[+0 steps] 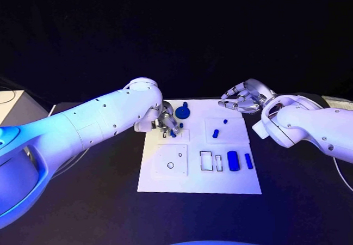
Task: Assemble the parts on the task board
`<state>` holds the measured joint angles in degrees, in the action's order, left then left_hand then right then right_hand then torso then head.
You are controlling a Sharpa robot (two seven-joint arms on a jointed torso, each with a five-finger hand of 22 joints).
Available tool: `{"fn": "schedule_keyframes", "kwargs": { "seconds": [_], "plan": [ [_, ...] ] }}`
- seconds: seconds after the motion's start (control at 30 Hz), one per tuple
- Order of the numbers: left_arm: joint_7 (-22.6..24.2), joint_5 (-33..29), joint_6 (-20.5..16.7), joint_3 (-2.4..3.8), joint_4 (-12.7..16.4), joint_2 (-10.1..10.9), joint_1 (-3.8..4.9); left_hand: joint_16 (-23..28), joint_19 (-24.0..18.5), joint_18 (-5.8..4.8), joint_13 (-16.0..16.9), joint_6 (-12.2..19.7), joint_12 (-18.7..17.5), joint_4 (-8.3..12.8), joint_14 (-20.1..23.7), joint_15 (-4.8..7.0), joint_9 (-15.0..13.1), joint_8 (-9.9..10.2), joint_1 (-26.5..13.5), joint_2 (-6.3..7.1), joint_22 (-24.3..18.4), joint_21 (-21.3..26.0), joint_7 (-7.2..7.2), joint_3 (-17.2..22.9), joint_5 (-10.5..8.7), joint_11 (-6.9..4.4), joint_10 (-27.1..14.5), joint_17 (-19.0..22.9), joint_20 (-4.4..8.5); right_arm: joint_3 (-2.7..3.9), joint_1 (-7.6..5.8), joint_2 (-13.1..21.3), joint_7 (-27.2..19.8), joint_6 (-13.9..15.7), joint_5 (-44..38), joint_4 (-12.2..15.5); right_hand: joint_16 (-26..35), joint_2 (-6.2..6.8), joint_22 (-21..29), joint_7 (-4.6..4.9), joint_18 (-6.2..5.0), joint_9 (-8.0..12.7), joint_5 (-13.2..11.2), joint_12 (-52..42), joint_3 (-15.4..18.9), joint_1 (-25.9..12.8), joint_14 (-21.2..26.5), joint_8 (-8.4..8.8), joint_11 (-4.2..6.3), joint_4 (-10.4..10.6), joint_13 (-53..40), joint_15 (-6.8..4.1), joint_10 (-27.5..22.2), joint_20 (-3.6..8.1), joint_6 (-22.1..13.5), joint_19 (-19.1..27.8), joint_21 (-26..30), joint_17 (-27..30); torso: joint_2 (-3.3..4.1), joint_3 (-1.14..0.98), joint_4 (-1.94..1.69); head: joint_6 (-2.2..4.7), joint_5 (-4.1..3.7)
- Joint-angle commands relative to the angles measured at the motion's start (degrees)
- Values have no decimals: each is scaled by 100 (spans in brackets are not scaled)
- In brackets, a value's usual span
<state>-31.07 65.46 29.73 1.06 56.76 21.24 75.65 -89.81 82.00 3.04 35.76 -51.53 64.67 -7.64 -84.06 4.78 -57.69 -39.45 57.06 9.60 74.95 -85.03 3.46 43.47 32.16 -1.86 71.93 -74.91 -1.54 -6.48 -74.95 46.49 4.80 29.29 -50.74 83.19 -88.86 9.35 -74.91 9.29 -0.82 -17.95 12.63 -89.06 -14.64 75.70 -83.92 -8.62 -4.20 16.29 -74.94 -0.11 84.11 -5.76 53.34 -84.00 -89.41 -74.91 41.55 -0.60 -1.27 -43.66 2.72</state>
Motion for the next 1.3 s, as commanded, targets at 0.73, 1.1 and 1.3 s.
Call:
{"fn": "schedule_keyframes", "kwargs": {
  "seconds": [0.73,1.1,1.3],
  "plan": [
    [14,20,86,-4,-2,-16,-26,-19,-9,-19,-46,-118,-18,967,-594,35,-24,-8,12,-76,242,0,-136,1020,6,-26,-19,-1509,34,2,2,-10,-17,-119,-64,-11,30,3,-1461,7,63,2,38,36,-34,-39,-503,-23,-39,8,-1407,44,475,-49,-27,-564,10,-1061,-3,0,1,-6,7],
    [9,3,43,-6,-19,-48,-52,-19,-8,-20,-16,-112,-3,937,-594,30,-48,-4,-26,-81,247,0,-131,994,-24,-20,-8,-1509,34,2,5,-24,-23,-131,-64,-16,30,3,-1461,7,63,2,38,36,-34,-39,-503,-23,-39,8,-1407,44,475,-49,-27,-564,10,-1061,-4,-5,-6,26,8],
    [12,32,-11,-9,-36,-74,-58,-19,-6,-22,26,-123,29,896,-594,30,-90,-14,-71,-95,255,0,-141,922,-52,-24,25,-1509,31,2,6,-29,-25,-134,-64,-7,30,3,-1461,7,63,2,38,36,-34,-39,-503,-23,-39,8,-1407,44,475,-49,-27,-564,10,-1061,-2,-4,-6,17,-2]
  ]
}}
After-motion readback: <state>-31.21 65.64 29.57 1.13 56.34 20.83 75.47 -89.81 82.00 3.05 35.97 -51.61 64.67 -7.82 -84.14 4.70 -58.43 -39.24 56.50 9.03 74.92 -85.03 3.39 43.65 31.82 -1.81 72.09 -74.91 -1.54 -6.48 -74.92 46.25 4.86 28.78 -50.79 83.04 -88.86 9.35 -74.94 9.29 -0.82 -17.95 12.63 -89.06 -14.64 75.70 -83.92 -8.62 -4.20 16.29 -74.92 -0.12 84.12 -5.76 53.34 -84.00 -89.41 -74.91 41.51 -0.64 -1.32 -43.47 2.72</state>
